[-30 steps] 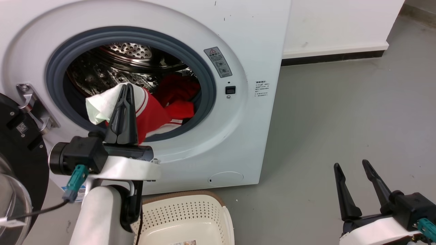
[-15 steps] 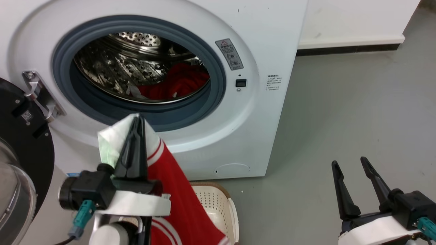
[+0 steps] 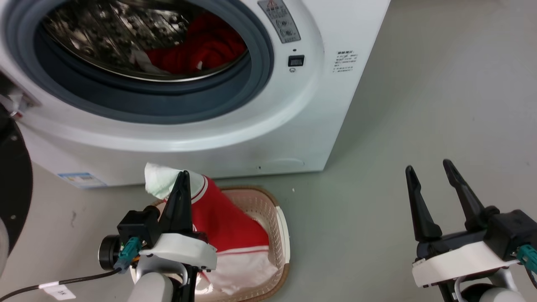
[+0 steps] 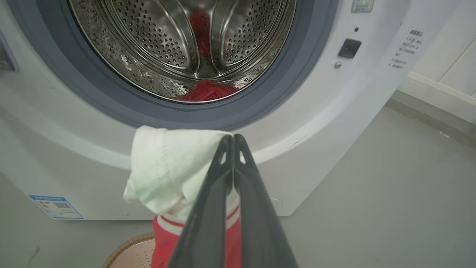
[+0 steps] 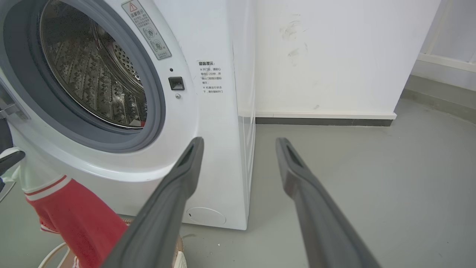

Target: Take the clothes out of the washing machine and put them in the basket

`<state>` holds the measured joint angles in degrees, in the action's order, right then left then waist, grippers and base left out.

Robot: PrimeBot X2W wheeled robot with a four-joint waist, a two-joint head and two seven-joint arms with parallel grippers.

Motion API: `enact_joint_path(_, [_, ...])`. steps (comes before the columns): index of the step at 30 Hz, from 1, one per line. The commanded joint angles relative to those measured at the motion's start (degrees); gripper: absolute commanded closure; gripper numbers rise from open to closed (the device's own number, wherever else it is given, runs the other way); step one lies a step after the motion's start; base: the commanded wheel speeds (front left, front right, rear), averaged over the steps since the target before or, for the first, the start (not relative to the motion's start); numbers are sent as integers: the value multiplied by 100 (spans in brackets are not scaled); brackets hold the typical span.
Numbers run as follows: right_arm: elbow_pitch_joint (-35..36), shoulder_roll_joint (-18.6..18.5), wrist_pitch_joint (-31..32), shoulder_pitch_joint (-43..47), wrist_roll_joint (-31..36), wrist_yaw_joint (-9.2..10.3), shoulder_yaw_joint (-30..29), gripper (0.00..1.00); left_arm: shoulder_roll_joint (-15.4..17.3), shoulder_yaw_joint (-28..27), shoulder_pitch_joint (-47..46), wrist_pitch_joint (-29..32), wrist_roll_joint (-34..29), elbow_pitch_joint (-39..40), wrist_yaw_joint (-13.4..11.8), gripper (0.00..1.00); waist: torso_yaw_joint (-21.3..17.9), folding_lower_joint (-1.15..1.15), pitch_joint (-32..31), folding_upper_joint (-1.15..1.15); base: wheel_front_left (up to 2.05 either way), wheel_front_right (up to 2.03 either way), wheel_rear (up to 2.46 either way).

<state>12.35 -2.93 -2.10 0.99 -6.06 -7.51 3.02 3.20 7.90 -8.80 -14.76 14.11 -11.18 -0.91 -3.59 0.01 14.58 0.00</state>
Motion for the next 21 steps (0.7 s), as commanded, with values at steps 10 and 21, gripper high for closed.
enact_joint_path(10, [-170, 12, -242, -752, -50, 4, 157, 0, -13, -299, -914, -44, -1, -2109, 14, 100, -324, -1, 1560, 0, 0, 0, 0])
enact_joint_path(21, [-421, 10, -484, -1316, -178, 5, 602, 0, 296, -788, -1708, -45, -64, -3941, -82, 100, -793, -1, 2664, 0, 0, 0, 0])
